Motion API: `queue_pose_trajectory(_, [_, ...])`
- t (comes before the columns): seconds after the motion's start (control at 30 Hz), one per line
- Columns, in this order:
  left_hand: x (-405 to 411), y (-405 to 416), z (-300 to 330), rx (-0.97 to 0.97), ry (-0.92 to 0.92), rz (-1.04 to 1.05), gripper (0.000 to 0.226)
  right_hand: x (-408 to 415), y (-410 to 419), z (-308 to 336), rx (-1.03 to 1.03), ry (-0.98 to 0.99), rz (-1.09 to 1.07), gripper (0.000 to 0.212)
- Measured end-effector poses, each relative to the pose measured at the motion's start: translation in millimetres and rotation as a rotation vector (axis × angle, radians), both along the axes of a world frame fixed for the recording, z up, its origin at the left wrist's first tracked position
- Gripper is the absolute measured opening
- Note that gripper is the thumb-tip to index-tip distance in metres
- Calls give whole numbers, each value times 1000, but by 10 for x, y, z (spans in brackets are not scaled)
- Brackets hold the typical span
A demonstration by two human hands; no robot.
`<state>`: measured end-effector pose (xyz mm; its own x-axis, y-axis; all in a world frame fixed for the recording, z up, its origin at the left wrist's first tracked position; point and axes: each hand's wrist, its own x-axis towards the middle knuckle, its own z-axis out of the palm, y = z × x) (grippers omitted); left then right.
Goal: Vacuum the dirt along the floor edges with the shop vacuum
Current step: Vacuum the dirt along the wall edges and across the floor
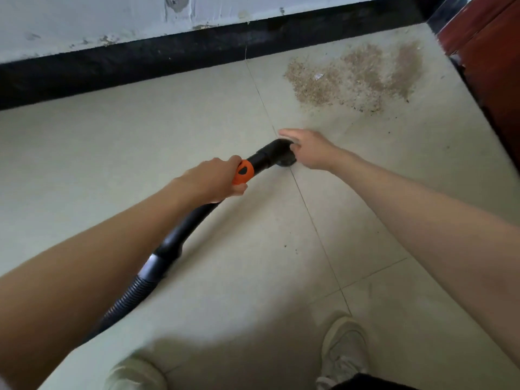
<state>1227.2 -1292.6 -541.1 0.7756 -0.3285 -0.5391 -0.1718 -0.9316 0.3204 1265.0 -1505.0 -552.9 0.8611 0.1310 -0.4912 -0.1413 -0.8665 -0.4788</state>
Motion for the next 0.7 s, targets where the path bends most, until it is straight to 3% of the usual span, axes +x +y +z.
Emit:
queue_pose_trajectory(0.13, [64,253,-62,-6,-6,-59,40,-269,59,1,1,104,8,51])
queue_pose_trajectory(0.33, [160,481,-54,-47,-45,-26,42,-549,201,16,46,80,-111,55])
queue_pose_trajectory(0.5, [-294,599,-229,-122,-5,-3,47,-879,224,-80,18,118,-194,51])
queue_pose_trajectory(0.7, [-910,686,-226,-153,-50,-56,37,-1233,211,34,-26,85,-63,49])
